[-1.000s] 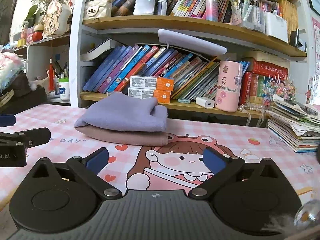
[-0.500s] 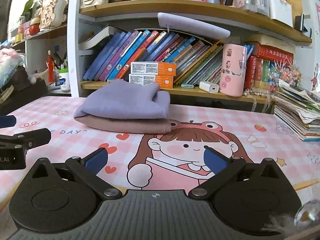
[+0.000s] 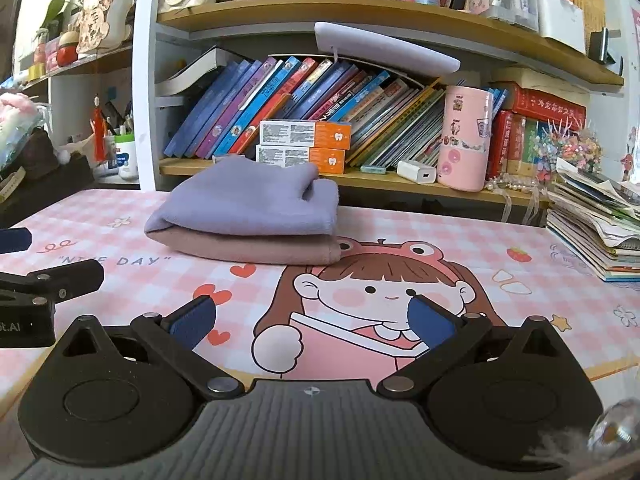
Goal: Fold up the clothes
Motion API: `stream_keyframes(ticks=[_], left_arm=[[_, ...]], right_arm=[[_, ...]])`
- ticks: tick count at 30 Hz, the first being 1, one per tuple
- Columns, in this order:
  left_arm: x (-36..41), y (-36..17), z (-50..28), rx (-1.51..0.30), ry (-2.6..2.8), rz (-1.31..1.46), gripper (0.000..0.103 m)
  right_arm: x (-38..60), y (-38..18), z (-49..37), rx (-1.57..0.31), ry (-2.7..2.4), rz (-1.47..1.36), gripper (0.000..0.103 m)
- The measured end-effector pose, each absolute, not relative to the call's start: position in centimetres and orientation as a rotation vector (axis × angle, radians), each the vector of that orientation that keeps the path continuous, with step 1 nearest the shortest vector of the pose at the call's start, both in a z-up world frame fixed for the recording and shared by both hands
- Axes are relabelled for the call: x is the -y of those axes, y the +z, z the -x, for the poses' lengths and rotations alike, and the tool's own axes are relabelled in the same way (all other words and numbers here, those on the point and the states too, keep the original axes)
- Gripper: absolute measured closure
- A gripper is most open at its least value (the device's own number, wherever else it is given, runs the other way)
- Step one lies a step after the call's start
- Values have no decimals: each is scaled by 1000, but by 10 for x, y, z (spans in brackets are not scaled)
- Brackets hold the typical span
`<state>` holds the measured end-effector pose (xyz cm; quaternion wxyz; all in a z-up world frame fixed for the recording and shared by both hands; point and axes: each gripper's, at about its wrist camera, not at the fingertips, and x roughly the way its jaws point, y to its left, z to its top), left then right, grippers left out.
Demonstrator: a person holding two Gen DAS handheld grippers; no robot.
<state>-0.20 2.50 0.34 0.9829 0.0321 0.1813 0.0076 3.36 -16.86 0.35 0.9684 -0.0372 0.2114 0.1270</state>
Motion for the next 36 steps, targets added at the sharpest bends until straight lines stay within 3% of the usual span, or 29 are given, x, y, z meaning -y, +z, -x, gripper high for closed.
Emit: stream_keyframes(ticks=[36], left_arm=[[-26,3,-2,-391,5,-49,0]], right_arm=[[170,3,-34,-429,254,71,0]])
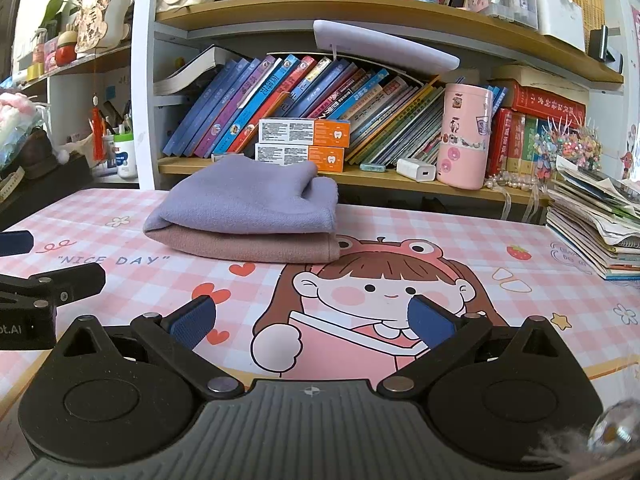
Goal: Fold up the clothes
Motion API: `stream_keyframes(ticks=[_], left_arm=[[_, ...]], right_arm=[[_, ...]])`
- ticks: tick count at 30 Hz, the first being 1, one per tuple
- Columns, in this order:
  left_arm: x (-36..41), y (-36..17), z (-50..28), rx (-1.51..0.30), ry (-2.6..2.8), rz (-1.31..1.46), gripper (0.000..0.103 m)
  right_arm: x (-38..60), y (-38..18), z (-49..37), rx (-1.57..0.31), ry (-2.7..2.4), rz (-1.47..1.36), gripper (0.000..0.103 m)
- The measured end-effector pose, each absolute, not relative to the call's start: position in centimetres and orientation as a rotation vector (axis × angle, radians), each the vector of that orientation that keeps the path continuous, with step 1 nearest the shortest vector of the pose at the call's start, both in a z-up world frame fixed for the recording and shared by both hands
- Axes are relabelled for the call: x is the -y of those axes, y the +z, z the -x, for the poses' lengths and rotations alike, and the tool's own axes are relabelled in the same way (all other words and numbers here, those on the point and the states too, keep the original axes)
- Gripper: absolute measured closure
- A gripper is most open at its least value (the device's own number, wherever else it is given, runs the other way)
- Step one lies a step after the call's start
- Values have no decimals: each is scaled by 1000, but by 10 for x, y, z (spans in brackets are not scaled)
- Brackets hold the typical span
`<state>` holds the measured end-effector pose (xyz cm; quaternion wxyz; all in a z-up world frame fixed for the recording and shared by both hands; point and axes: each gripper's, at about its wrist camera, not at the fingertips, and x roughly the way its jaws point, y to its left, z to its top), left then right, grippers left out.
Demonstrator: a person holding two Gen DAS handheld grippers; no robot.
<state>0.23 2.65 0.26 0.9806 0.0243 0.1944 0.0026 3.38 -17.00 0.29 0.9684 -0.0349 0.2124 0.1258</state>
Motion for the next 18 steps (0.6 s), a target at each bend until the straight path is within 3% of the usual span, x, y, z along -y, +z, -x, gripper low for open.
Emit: stream_keyframes(ticks=[18], left_arm=[[-28,2,-4,-407,3,-42,0]], right_arm=[[169,3,-34,-434,256,71,0]])
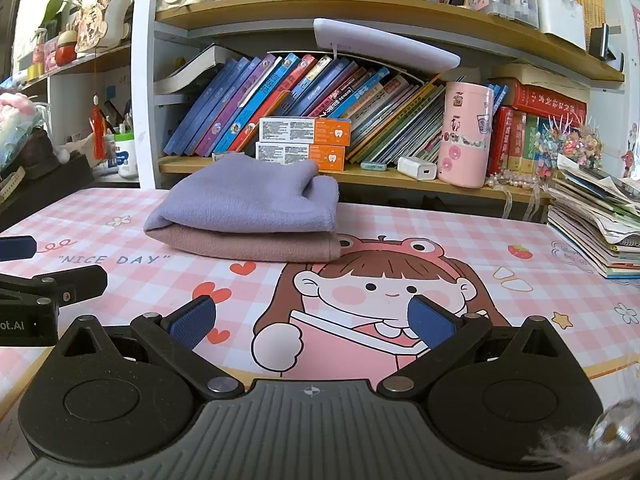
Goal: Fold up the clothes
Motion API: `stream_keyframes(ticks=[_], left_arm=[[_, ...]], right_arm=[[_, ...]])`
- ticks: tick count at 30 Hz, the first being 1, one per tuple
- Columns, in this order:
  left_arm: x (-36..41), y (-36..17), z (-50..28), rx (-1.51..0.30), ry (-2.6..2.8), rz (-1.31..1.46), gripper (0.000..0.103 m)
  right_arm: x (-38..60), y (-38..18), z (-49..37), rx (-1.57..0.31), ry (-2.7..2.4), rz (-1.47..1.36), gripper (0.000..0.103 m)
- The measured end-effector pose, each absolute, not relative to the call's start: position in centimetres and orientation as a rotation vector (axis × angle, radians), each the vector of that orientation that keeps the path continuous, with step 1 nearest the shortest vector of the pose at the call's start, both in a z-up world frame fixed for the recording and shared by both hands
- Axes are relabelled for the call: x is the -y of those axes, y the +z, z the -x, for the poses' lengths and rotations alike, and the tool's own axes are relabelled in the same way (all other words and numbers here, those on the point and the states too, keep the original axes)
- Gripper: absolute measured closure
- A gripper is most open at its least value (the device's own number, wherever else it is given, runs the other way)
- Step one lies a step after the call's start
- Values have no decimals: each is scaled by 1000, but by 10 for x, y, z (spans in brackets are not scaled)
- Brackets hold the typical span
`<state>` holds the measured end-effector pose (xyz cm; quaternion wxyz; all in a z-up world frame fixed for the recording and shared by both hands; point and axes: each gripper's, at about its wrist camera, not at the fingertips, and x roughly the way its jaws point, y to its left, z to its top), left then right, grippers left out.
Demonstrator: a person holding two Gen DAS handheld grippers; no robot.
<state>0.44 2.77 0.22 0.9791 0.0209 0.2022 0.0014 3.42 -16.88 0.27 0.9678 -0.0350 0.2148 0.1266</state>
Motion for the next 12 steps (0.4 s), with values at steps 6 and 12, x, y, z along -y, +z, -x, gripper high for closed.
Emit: stream_keyframes(ticks=[6,12], left_arm=[[-27,2,-4,-403,6,-43,0],[-26,2,-4,-402,9,-46,0]], right_arm=[[169,3,-35,-437,257,70,0],[169,3,-35,-436,256,69,0]])
